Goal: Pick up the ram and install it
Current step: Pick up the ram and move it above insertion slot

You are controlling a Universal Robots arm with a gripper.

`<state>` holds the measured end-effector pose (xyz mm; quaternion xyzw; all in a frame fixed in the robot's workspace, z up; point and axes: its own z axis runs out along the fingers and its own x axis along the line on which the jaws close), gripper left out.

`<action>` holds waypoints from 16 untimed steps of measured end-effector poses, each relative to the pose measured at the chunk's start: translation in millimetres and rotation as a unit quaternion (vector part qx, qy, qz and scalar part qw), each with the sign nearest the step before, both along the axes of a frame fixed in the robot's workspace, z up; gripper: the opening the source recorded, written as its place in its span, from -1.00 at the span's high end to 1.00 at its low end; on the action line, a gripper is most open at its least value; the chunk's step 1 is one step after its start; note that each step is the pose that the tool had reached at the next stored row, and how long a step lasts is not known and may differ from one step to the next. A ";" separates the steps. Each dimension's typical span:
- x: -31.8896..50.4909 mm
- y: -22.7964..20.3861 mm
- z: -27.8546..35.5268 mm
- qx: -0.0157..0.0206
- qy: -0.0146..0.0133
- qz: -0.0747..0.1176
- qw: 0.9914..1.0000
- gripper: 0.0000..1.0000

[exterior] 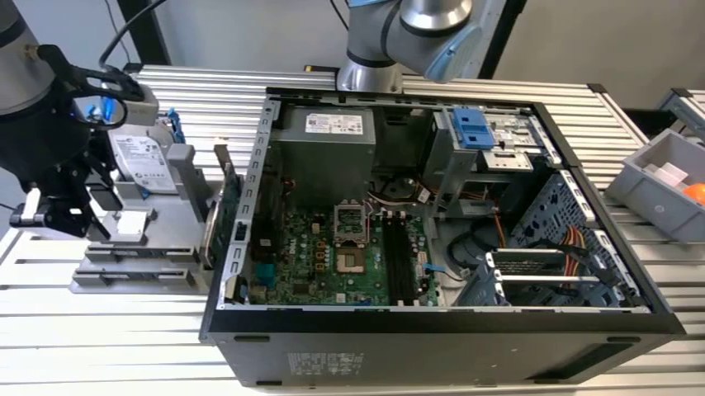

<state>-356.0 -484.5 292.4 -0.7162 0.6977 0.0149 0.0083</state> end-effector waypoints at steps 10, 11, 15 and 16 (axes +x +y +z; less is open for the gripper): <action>0.0 -0.4 -10.6 0.000 0.000 0.000 1.000 -1.00; 0.0 -0.5 -11.8 0.000 0.000 0.000 1.000 -1.00; 0.0 -0.7 -16.7 0.000 0.000 0.000 1.000 -1.00; 0.0 -0.8 -17.9 0.000 0.000 0.000 1.000 -1.00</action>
